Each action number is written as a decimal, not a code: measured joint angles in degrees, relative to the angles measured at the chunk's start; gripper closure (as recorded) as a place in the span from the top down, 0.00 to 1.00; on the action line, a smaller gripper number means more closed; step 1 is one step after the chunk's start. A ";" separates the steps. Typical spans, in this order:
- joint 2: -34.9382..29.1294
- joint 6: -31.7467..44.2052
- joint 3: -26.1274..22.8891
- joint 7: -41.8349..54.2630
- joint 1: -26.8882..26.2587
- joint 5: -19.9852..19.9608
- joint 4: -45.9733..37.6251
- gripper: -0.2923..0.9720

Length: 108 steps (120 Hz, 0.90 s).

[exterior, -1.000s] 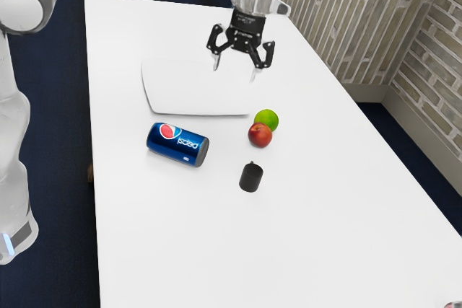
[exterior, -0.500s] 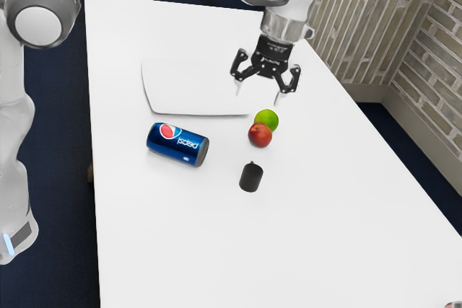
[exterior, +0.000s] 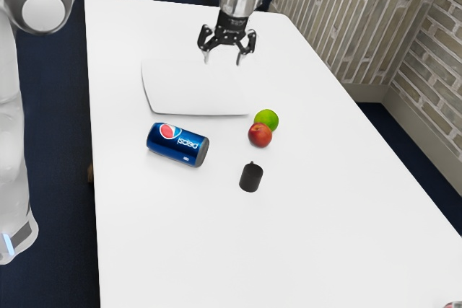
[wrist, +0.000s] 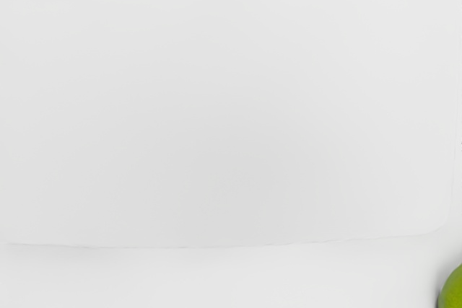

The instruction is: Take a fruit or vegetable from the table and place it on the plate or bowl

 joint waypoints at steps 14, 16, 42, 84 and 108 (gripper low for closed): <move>0.47 1.14 -1.08 2.98 4.99 1.95 0.31 0.77; 0.87 1.25 -1.08 3.36 5.58 2.11 0.70 0.77; -9.29 2.53 -10.97 6.97 4.82 3.62 -7.34 0.77; -7.29 11.93 -17.48 9.55 -3.02 5.34 -14.18 0.77; -2.88 15.40 -17.22 10.55 -2.03 3.88 -13.61 0.77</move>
